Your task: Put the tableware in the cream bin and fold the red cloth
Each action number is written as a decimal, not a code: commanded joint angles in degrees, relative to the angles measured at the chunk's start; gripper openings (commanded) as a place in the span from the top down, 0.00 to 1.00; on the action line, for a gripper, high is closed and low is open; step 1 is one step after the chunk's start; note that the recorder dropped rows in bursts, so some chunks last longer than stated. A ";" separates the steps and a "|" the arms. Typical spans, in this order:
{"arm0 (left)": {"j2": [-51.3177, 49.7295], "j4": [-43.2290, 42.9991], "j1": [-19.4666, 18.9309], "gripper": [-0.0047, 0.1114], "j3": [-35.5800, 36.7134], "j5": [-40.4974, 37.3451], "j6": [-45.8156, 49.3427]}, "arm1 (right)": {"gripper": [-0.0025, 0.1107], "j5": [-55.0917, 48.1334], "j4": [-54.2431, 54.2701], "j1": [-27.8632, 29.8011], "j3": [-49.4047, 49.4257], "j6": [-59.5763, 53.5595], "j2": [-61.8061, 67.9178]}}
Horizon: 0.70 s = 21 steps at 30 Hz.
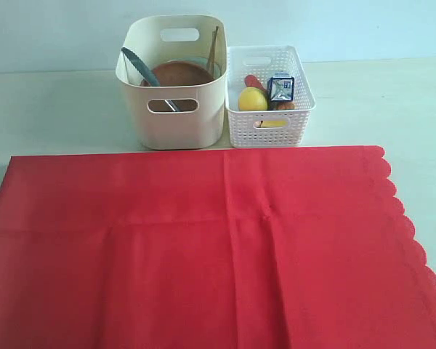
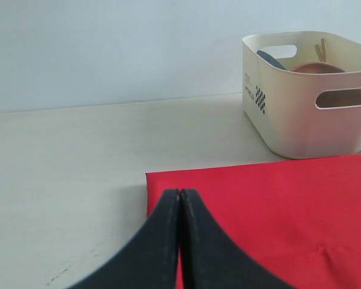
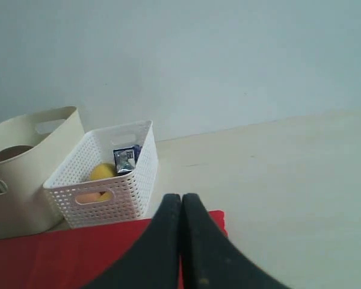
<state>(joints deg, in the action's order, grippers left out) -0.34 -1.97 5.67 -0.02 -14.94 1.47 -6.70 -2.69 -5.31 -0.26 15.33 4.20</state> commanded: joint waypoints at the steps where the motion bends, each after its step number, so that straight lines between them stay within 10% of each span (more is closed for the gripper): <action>1: 0.34 -0.26 0.25 0.94 0.02 0.23 -0.30 | 0.98 -1.93 -0.68 0.63 0.26 -0.90 -4.08; 21: 0.34 -0.26 0.25 0.94 0.02 0.23 -0.30 | 0.98 -5.80 -0.85 3.34 0.26 -2.27 -4.20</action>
<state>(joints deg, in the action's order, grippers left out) -0.34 -1.97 5.67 -0.02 -14.94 1.47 -11.48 -3.05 -2.84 -0.26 13.80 0.38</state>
